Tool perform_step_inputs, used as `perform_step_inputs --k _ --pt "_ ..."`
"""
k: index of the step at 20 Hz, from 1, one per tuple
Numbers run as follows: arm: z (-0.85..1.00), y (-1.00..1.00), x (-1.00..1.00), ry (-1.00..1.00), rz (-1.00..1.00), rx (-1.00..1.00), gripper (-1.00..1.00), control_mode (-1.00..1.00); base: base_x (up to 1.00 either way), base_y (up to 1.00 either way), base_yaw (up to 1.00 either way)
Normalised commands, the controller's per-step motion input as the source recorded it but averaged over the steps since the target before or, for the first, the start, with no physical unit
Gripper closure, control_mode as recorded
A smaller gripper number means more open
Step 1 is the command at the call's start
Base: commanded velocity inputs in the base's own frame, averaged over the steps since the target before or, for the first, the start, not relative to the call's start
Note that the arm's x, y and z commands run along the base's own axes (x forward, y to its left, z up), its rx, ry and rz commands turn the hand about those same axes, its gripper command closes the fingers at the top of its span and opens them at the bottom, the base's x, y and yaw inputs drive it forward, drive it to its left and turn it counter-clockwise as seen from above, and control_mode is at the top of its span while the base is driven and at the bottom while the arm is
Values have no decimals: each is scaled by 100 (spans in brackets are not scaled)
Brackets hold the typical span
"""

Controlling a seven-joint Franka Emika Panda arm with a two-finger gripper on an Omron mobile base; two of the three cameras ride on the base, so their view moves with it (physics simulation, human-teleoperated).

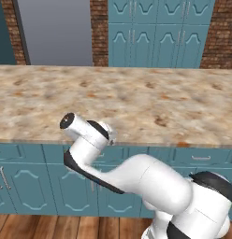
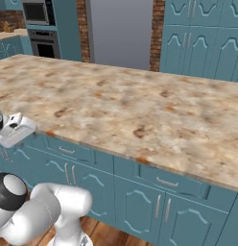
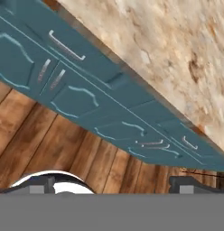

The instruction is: Take a straw from the drawer in front and place it inside the glass cup on the dining counter.

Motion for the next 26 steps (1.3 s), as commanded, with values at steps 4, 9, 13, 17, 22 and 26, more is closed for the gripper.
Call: perform_step_inputs --k 4,9,13,17,22,26 --pt "-50 53 16 0 0 -30 -100 -100 0 0 0" --pt "-41 28 37 -1 0 -30 -100 -100 0 0 0" --pt "-43 10 57 0 0 -26 -100 -100 0 0 0" --pt "-46 6 55 -2 0 -26 -100 -100 0 0 0" --pt "-41 0 40 -3 0 -25 -100 -100 0 0 0" --pt "-39 0 32 -6 0 -24 -100 -100 0 0 0"
